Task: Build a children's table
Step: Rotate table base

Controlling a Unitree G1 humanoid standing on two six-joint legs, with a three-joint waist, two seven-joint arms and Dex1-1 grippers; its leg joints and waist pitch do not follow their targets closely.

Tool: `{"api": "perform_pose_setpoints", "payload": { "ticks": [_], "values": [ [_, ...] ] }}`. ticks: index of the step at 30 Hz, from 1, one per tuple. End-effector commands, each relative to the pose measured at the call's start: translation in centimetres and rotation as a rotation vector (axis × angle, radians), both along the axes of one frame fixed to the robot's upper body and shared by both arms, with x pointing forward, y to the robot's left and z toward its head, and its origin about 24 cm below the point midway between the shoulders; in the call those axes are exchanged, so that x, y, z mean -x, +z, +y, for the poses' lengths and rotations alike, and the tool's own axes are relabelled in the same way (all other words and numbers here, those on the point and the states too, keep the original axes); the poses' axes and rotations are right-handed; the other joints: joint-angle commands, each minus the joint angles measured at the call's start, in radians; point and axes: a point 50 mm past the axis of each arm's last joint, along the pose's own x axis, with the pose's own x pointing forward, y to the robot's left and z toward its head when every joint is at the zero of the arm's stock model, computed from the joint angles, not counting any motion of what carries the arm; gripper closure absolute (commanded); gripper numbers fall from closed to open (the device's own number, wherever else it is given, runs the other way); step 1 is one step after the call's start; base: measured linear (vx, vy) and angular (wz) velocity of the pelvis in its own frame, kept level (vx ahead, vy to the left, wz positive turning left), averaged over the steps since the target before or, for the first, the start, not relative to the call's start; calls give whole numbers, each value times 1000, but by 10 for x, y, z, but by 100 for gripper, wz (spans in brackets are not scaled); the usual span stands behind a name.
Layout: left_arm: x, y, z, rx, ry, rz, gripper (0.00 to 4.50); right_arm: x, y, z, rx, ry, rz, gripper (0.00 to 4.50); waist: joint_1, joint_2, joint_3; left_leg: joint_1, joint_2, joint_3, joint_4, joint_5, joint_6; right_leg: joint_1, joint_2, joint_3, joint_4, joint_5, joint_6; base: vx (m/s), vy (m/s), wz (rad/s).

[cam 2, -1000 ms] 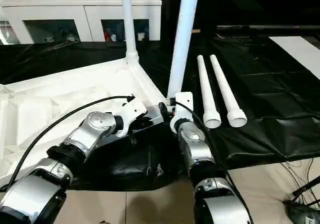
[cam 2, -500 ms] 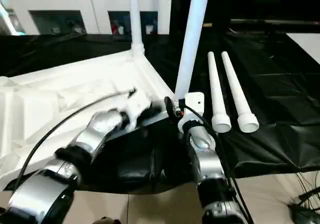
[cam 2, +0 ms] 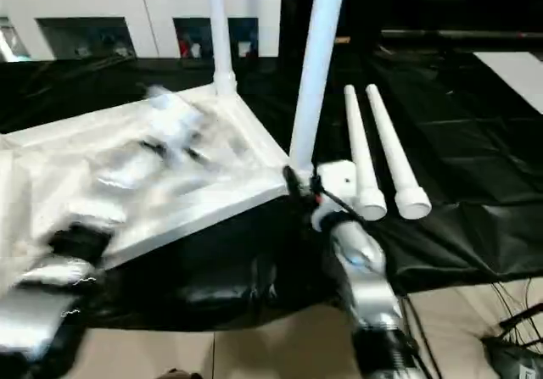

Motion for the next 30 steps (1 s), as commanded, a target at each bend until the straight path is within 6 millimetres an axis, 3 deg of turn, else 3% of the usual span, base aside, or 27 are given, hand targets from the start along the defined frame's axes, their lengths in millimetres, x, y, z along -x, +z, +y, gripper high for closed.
{"api": "perform_pose_setpoints", "payload": {
  "ticks": [1, 2, 3, 4, 6, 7, 9, 10, 11, 14, 17, 18, 19, 20, 21, 22, 30],
  "values": [
    [4, 6, 13, 15, 52, -14, 269, 6, 7, 11, 3, 110, -51, 67, 2, -4, -67, 25, 23, -14, -59, -173, 84, 51, -35, 21, -43, -4, -195, 0, 0, 0],
    [7, 8, 22, 6, 78, -22, 265, 8, 6, 12, 7, 133, -50, 67, 4, -3, -67, 30, 26, -13, -58, -182, 79, 49, -35, 22, -43, -19, -206, 0, 0, 0],
    [13, 11, 38, -11, 134, -33, 254, 12, 2, 13, 12, 158, -35, 67, 3, -4, -65, 27, 25, -13, -60, -182, 78, 48, -35, 23, -46, -29, -207, 0, 0, 0],
    [27, 14, 70, -57, 272, -47, 227, 14, -3, 14, 13, 164, -8, 67, 4, -5, -63, 27, 25, -13, -61, -188, 73, 47, -34, 23, -46, -43, -210, 0, 0, 0],
    [41, 14, 100, -102, 429, -63, 226, 13, -7, 15, 16, 155, 6, 67, 1, 0, -63, 31, 28, -14, -64, -217, 53, 43, -32, 23, -46, -78, -196, 0, 0, 0],
    [48, 13, 113, -118, 506, -64, 221, 13, -8, 16, 16, 155, 17, 67, -4, -6, -60, 29, 25, -14, -68, -234, 44, 43, -29, 23, -52, -109, -184, 0, 0, 0],
    [52, 12, 119, -126, 549, -62, 202, 13, -9, 17, 17, 157, 24, 67, -3, -1, -58, 35, 27, -15, -69, -259, 30, 37, -29, 25, -54, -134, -179, 0, 0, 0],
    [66, 3, 140, -156, 681, -22, 179, 12, -14, 19, 34, 167, 59, 67, 2, 4, -58, 43, 31, -16, -72, -295, 5, 31, -28, 26, -56, -153, -175, 0, 0, 0],
    [68, 3, 143, -161, 696, -18, 179, 12, -14, 19, 36, 169, 64, 67, -1, 1, -52, 41, 29, -16, -76, -313, 0, 28, -25, 27, -57, -152, -174, 0, 0, 0],
    [86, -4, 170, -247, 854, 5, 179, 11, -25, 21, 86, 197, 146, 67, -1, 0, -53, 37, 26, -20, -79, -337, -17, 32, -26, 27, -58, -180, -157, 0, 0, 0],
    [98, -10, 183, -272, 915, 61, 179, 10, -36, 20, 131, 191, 231, 67, 3, 3, -53, 43, 25, -22, -79, -366, -35, 26, -25, 28, -62, -187, -154, 0, 0, 0],
    [110, -16, 198, -305, 976, 121, 179, 7, -47, 16, 177, 143, 319, 67, 3, 1, -52, 44, 24, -22, -79, -375, -42, 25, -24, 28, -60, -189, -155, 0, 0, 0],
    [110, -16, 198, -305, 976, 121, 179, 7, -47, 16, 177, 143, 319, 67, 0, 1, -51, 41, 22, -23, -81, -378, -44, 26, -24, 28, -59, -197, -156, 0, 0, 0],
    [121, -20, 212, -326, 1022, 182, 179, 6, -54, 11, 184, 83, 387, 67, 2, 2, -53, 39, 23, -26, -82, -383, -50, 30, -28, 27, -60, -209, -150, 0, 0, 0],
    [124, -22, 215, -337, 1027, 214, 179, 6, -56, 10, 177, 69, 406, 67, -1, 2, -51, 42, 21, -25, -82, -393, -55, 24, -26, 28, -62, -219, -148, 0, 0, 0],
    [126, -24, 217, -345, 1024, 238, 179, 6, -56, 9, 171, 66, 415, 67, 0, 2, -52, 42, 21, -26, -82, -400, -59, 26, -28, 28, -63, -228, -144, 0, 0, 0],
    [131, -50, 206, -367, 866, 490, 179, 3, -55, 12, 194, 38, 435, 67, 5, 6, -51, 45, 22, -29, -86, -432, -73, 20, -31, 30, -65, -231, -151, 0, 0, 0]
  ]
}}
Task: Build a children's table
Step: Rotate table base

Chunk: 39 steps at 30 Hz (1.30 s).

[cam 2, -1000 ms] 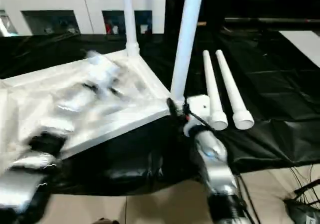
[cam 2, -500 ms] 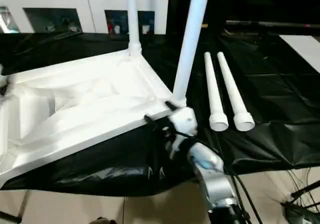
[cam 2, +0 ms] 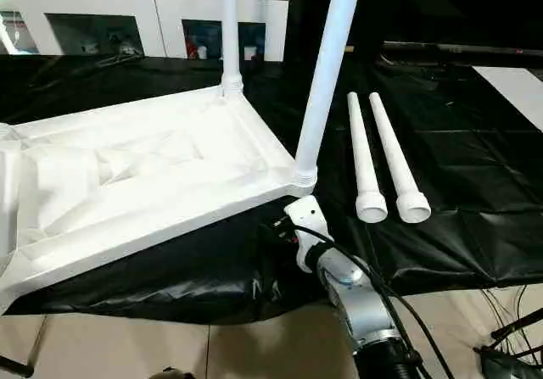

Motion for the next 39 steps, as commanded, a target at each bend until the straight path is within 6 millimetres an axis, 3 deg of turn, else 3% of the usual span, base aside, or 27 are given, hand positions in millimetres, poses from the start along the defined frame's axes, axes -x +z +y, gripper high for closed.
{"api": "perform_pose_setpoints", "payload": {
  "ticks": [1, 4, 8, 14, 16, 17, 19, 20, 21, 23, 27, 29, 34, 37, 39],
  "values": [
    [-2, -6, -6, 48, -62, 71, 179, -5, 3, 0, 19, -22, 1, 67, -3, 32, -54, 43, 23, -25, -93, -433, -71, 11, -31, 29, -65, -230, -152, 0, 0, 0],
    [-2, -18, -12, 102, -122, 151, 179, -8, 2, 3, 21, -32, 11, 67, -4, 31, -56, 43, 21, -26, -92, -427, -75, 12, -33, 28, -64, -227, -156, 0, 0, 0],
    [0, -30, -19, 127, -243, 320, 179, -20, 1, 10, 26, -36, 28, 67, -3, 33, -52, 49, 22, -27, -94, -468, -79, 5, -38, 31, -71, -301, -151, 0, 0, 0],
    [9, -27, -28, 134, -377, 471, 179, -35, 3, 9, 47, -43, 24, 67, -9, 33, -44, 51, 24, -32, -101, -532, -90, 5, -42, 32, -76, -383, -148, 0, 0, 0],
    [15, -23, -37, 157, -476, 543, 179, -43, 5, 8, 61, -47, 18, 67, -8, 34, -43, 57, 23, -31, -99, -547, -91, -1, -42, 34, -80, -398, -147, 0, 0, 0],
    [16, -22, -41, 163, -511, 554, 179, -46, 6, 8, 65, -48, 16, 67, -11, 29, -41, 53, 25, -33, -102, -551, -87, 3, -45, 33, -80, -421, -149, 0, 0, 0],
    [16, -19, -47, 172, -568, 554, 179, -49, 7, 8, 67, -48, 14, 67, -8, 33, -43, 61, 24, -29, -100, -551, -89, -4, -42, 35, -83, -412, -149, 0, 0, 0],
    [16, -14, -62, 181, -687, 550, 179, -54, 9, 9, 73, -33, 4, 67, -10, 23, -45, 57, 25, -29, -98, -538, -86, 0, -43, 36, -79, -389, -155, 0, 0, 0],
    [17, -13, -65, 185, -715, 549, 179, -55, 10, 10, 75, -29, 2, 67, -7, 29, -46, 55, 26, -29, -101, -520, -85, 4, -44, 34, -76, -368, -164, 0, 0, 0],
    [19, -11, -78, 231, -801, 557, 179, -57, 12, 12, 76, -12, -4, 67, -6, 25, -43, 61, 25, -25, -98, -530, -85, -3, -40, 35, -78, -375, -165, 0, 0, 0],
    [22, -9, -97, 268, -905, 553, 179, -60, 14, 18, 71, 27, -14, 67, -13, 22, -48, 46, 25, -26, -101, -475, -85, 13, -38, 32, -64, -309, -170, 0, 0, 0],
    [20, -8, -107, 281, -950, 524, 179, -61, 15, 22, 65, 51, -20, 67, -12, 19, -49, 48, 23, -20, -96, -452, -80, 11, -35, 34, -63, -283, -175, 0, 0, 0],
    [18, 0, -132, 327, -1068, 478, 179, -61, 17, 31, 53, 115, -36, 67, -11, 19, -49, 51, 24, -17, -92, -450, -77, 10, -35, 34, -64, -297, -176, 0, 0, 0],
    [16, 5, -157, 371, -1177, 445, 179, -61, 18, 36, 37, 145, -43, 67, -9, 20, -51, 52, 24, -17, -92, -438, -79, 11, -34, 34, -61, -286, -181, 0, 0, 0],
    [14, 6, -169, 391, -1220, 427, 179, -61, 19, 40, 26, 172, -52, 67, -10, 17, -50, 48, 23, -18, -92, -438, -80, 15, -33, 32, -59, -283, -183, 0, 0, 0]
  ]
}}
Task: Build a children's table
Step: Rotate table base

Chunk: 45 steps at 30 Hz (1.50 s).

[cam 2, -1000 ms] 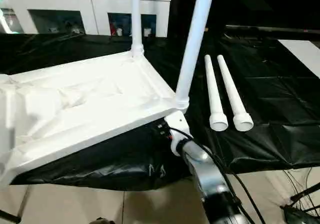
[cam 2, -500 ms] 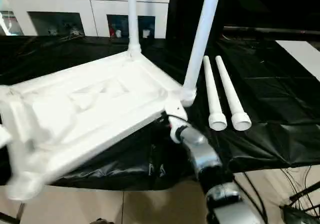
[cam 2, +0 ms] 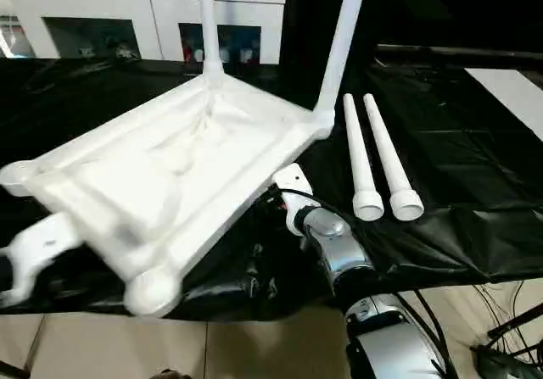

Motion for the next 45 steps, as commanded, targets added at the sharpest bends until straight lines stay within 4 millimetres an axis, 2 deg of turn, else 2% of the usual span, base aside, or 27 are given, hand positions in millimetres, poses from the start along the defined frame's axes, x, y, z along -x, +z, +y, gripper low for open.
{"api": "perform_pose_setpoints", "payload": {
  "ticks": [1, 2, 4, 6, 9, 12, 14, 15, 16, 19, 20, 21, 23, 24, 25, 26, 29, 33, 36, 38, 40, 45],
  "values": [
    [-4, 9, -30, 73, -128, -47, 179, -2, 11, 20, -36, 99, -44, 67, -6, 23, -53, 35, 25, -19, -88, -435, -76, 13, -33, 29, -64, -285, -182, 0, 0, 0],
    [-5, 8, -40, 93, -158, -44, 179, 0, 11, 23, -38, 116, -45, 67, -8, 25, -52, 33, 25, -20, -88, -441, -77, 14, -35, 30, -65, -297, -181, 0, 0, 0],
    [-6, 6, -46, 106, -178, -42, 179, 1, 10, 24, -38, 126, -45, 67, -18, 18, -52, 23, 22, -23, -89, -435, -74, 22, -36, 29, -63, -312, -175, 0, 0, 0],
    [-6, 4, -57, 125, -216, -38, 179, 2, 9, 25, -42, 142, -48, 67, -23, 18, -53, 27, 22, -20, -85, -424, -68, 17, -36, 31, -65, -313, -175, 0, 0, 0],
    [-7, 3, -74, 148, -282, -37, 179, 6, 8, 22, -46, 157, -59, 67, -23, 20, -55, 28, 22, -17, -81, -400, -61, 17, -32, 31, -63, -287, -187, 0, 0, 0],
    [-11, 7, -76, 149, -295, -54, 179, 8, 10, 16, -53, 169, -74, 67, -23, 20, -56, 26, 21, -17, -81, -391, -56, 22, -29, 29, -62, -271, -184, 0, 0, 0],
    [-15, 12, -73, 143, -293, -65, 179, 10, 13, 10, -59, 185, -88, 67, -21, 20, -56, 30, 22, -16, -79, -385, -54, 20, -27, 28, -61, -264, -183, 0, 0, 0],
    [-18, 15, -70, 135, -294, -68, 179, 11, 15, 5, -60, 196, -98, 67, -25, 18, -54, 24, 20, -18, -81, -385, -54, 23, -26, 27, -61, -269, -184, 0, 0, 0],
    [-21, 21, -63, 116, -295, -57, 179, 12, 19, -3, -63, 214, -116, 67, -24, 22, -55, 26, 20, -18, -81, -389, -54, 23, -26, 27, -61, -279, -180, 0, 0, 0],
    [-27, 32, -47, 49, -309, -31, 152, 17, 32, -20, -67, 286, -156, 67, -22, 17, -54, 27, 18, -18, -80, -400, -45, 24, -24, 26, -66, -311, -163, 0, 0, 0],
    [-28, 35, -43, 30, -313, -25, 145, 20, 36, -24, -71, 320, -164, 67, -24, 25, -53, 30, 19, -17, -79, -408, -47, 18, -23, 28, -67, -308, -167, 0, 0, 0],
    [-28, 35, -43, 30, -313, -25, 142, 20, 36, -24, -71, 320, -164, 67, -24, 22, -53, 27, 19, -19, -80, -411, -46, 23, -25, 27, -66, -312, -170, 0, 0, 0],
    [-36, 43, -26, -90, -332, -27, 118, 30, 50, -37, -35, 475, -171, 67, -21, 35, -53, 33, 19, -20, -79, -425, -44, 20, -23, 27, -68, -307, -173, 0, 0, 0],
    [-36, 43, -26, -90, -332, -27, 118, 30, 50, -37, -35, 475, -171, 67, -22, 31, -53, 31, 18, -20, -79, -425, -40, 22, -21, 26, -68, -301, -170, 0, 0, 0],
    [-38, 45, -13, -189, -345, -4, 118, 36, 57, -44, -1, 557, -160, 67, -24, 28, -54, 30, 20, -19, -78, -418, -37, 22, -23, 27, -64, -288, -178, 0, 0, 0],
    [-38, 46, -6, -241, -351, 25, 118, 39, 60, -46, 12, 592, -150, 67, -21, 30, -51, 29, 19, -19, -77, -414, -28, 23, -25, 28, -67, -305, -179, 0, 0, 0],
    [-39, 44, 3, -300, -358, 55, 118, 44, 66, -48, 22, 649, -133, 67, -20, 34, -51, 30, 21, -19, -78, -414, -32, 22, -29, 29, -66, -319, -189, 0, 0, 0],
    [-42, 39, 6, -357, -379, 80, 118, 51, 71, -45, 24, 720, -111, 67, -17, 37, -53, 33, 24, -20, -77, -401, -37, 22, -29, 28, -59, -274, -216, 0, 0, 0],
    [-52, 31, 4, -380, -372, 52, 118, 58, 74, -40, 21, 775, -81, 67, -15, 41, -54, 35, 24, -20, -78, -403, -39, 22, -30, 28, -58, -264, -221, 0, 0, 0],
    [-61, 21, 1, -375, -342, 25, 118, 63, 73, -36, 15, 802, -63, 67, -8, 42, -54, 39, 24, -18, -76, -410, -45, 21, -29, 29, -59, -260, -224, 0, 0, 0],
    [-62, 18, 1, -378, -339, 28, 118, 64, 73, -35, 12, 810, -57, 67, 2, 40, -56, 37, 24, -19, -76, -400, -48, 24, -33, 28, -58, -255, -220, 0, 0, 0],
    [-70, 2, 0, -386, -323, 36, 118, 73, 71, -28, -4, 850, -11, 67, 7, 42, -57, 36, 23, -21, -75, -400, -48, 24, -34, 29, -59, -260, -213, 0, 0, 0]
  ]
}}
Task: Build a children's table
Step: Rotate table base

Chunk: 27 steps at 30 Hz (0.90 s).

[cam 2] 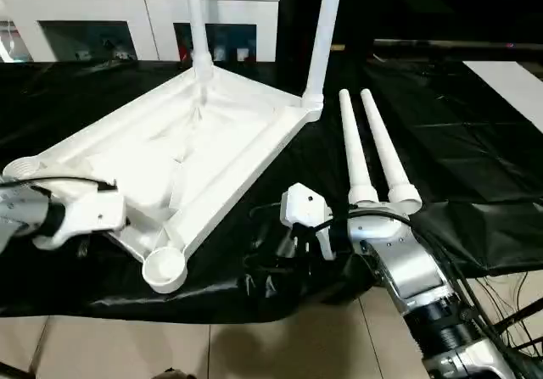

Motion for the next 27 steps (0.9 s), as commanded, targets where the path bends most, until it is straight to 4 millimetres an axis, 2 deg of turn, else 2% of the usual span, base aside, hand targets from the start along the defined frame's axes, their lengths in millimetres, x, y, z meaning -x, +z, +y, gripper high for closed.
{"api": "perform_pose_setpoints", "payload": {
  "ticks": [1, 2, 4, 7, 9, 12, 13, 14, 18, 20, 21, 27],
  "values": [
    [-6, 1, -2, -8, -6, -27, 118, 5, 3, 5, -5, 42, 10, 67, 4, 25, -66, 34, 21, -20, -79, -401, -44, 26, -35, 30, -70, -258, -210, 0, 0, 0],
    [-7, -1, -3, -17, -14, -17, 133, 7, 3, 7, -5, 50, 16, 67, 5, 23, -67, 31, 22, -21, -80, -394, -44, 29, -35, 29, -69, -242, -214, 0, 0, 0],
    [-9, -3, -2, -27, -18, -10, 153, 8, 3, 8, -3, 49, 17, 67, 6, 27, -68, 30, 22, -22, -80, -391, -46, 30, -37, 28, -65, -233, -215, 0, 0, 0],
    [-12, -3, -3, -18, -15, -15, 155, 9, 3, 7, 0, 46, 19, 67, 4, 27, -67, 31, 21, -22, -79, -398, -48, 29, -38, 28, -67, -240, -218, 0, 0, 0],
    [-13, -3, -4, -4, -17, -4, 192, 10, 3, 7, 2, 44, 20, 67, 6, 27, -67, 32, 22, -21, -79, -399, -48, 29, -38, 29, -68, -239, -222, 0, 0, 0],
    [-10, -2, -7, 18, -29, 31, 201, 12, 2, 7, 7, 41, 25, 67, 6, 30, -68, 34, 23, -21, -80, -397, -49, 28, -37, 28, -66, -226, -226, 0, 0, 0],
    [-9, -1, -9, 29, -34, 44, 201, 12, 1, 7, 10, 41, 27, 67, 6, 28, -67, 33, 23, -21, -80, -397, -49, 29, -37, 28, -65, -222, -228, 0, 0, 0],
    [-8, -1, -10, 36, -38, 52, 233, 13, 1, 7, 11, 40, 28, 67, 7, 29, -68, 33, 23, -21, -80, -397, -49, 29, -37, 28, -64, -219, -232, 0, 0, 0],
    [-3, 0, -12, 58, -41, 104, 237, 13, 0, 8, 14, 43, 32, 67, 6, 27, -66, 32, 23, -21, -80, -400, -48, 30, -39, 28, -66, -236, -232, 0, 0, 0],
    [-1, 1, -13, 78, -28, 128, 267, 13, 0, 8, 17, 43, 33, 67, 5, 27, -66, 32, 23, -20, -80, -396, -47, 31, -39, 29, -65, -237, -232, 0, 0, 0],
    [0, 1, -13, 85, -21, 136, 274, 13, 0, 8, 18, 43, 33, 67, 5, 22, -65, 32, 23, -19, -80, -395, -45, 30, -38, 29, -67, -245, -231, 0, 0, 0],
    [5, -2, -13, 122, 47, 169, 317, 13, 0, 8, 21, 44, 35, 67, 0, 23, -66, 29, 23, -21, -80, -374, -39, 34, -39, 28, -65, -238, -230, 0, 0, 0]
  ]
}}
